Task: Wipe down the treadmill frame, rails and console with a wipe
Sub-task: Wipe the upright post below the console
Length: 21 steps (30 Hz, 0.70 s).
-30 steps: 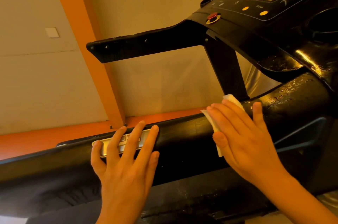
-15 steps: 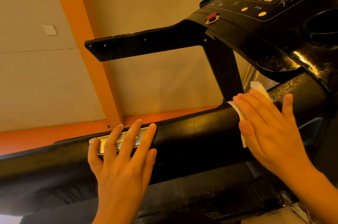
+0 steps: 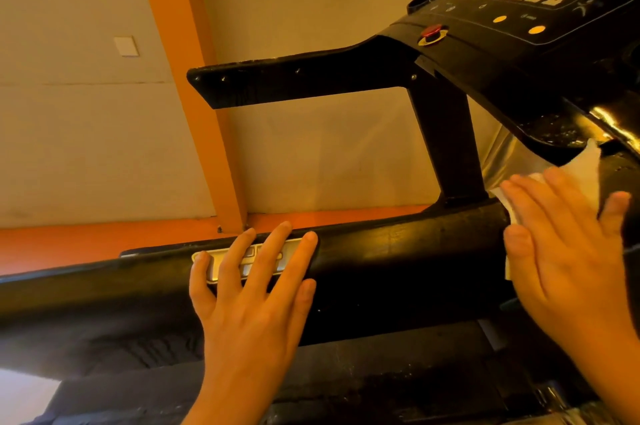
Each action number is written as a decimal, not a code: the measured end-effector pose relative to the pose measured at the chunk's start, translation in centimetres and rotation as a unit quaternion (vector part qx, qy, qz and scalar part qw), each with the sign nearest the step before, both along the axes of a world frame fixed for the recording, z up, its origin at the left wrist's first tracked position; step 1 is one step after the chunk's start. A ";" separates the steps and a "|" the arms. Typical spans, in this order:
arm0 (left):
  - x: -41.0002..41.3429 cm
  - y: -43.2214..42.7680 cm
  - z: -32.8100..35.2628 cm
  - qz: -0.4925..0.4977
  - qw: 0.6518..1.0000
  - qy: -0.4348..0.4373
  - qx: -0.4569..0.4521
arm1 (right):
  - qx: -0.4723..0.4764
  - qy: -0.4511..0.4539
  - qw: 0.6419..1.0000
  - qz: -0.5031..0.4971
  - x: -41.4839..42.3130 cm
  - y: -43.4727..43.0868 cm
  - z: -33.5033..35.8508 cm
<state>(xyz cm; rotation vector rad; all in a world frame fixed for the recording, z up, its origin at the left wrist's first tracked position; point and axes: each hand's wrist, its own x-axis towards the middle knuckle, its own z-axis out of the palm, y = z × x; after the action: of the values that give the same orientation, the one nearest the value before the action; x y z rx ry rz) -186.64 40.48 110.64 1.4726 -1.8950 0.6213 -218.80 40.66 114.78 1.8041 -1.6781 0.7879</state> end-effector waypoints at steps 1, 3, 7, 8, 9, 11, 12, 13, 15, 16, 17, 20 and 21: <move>0.0 0.0 0.0 0.001 1.000 0.002 -0.001 | 0.003 0.013 1.000 0.008 0.2 0.0 -0.3; -0.1 0.1 0.1 -0.002 1.000 0.005 -0.001 | 0.015 0.046 0.999 0.020 -0.6 0.1 -0.1; -0.1 0.3 0.3 -0.014 1.000 0.011 -0.001 | 0.018 0.048 0.999 0.016 -1.4 0.0 0.5; -0.2 0.3 0.4 -0.014 1.000 0.013 -0.001 | 0.009 0.039 0.999 0.014 -1.1 0.0 0.5; -0.3 0.4 0.5 -0.015 1.000 0.016 0.000 | 0.002 0.031 0.999 0.014 -0.8 -0.1 0.3; -0.7 0.4 0.7 -0.026 0.999 0.023 0.002 | 0.002 0.025 1.000 0.009 -0.4 -0.1 0.1; -1.0 0.4 0.8 -0.039 0.999 0.025 0.000 | 0.007 0.024 1.000 0.007 -0.4 0.0 0.1; -1.6 0.4 1.0 -0.055 0.998 0.026 -0.001 | 0.012 0.022 1.000 0.006 -0.5 0.0 0.1; -3.3 0.5 1.6 -0.098 0.995 0.025 0.006 | 0.017 0.018 1.000 0.005 -0.5 0.0 0.1; -4.3 0.5 2.1 -0.127 0.992 0.025 0.010 | 0.017 0.018 1.000 0.005 -0.4 -0.1 0.1; -5.4 0.4 2.7 -0.157 0.987 0.024 0.013 | 0.016 0.017 1.000 0.004 -0.3 -0.1 0.1; -8.7 -0.7 4.4 -0.206 0.977 0.009 0.047 | 0.013 0.031 0.999 0.001 -0.3 -0.3 0.1; -9.7 -1.2 4.9 -0.206 0.976 -0.005 0.068 | 0.010 0.037 0.999 0.000 -0.4 -0.3 0.1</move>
<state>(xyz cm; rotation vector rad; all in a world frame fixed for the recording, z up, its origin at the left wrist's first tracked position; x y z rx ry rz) -196.31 39.27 115.57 1.1023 -2.2015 0.3095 -219.18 40.34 114.84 1.8252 -1.6437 0.6975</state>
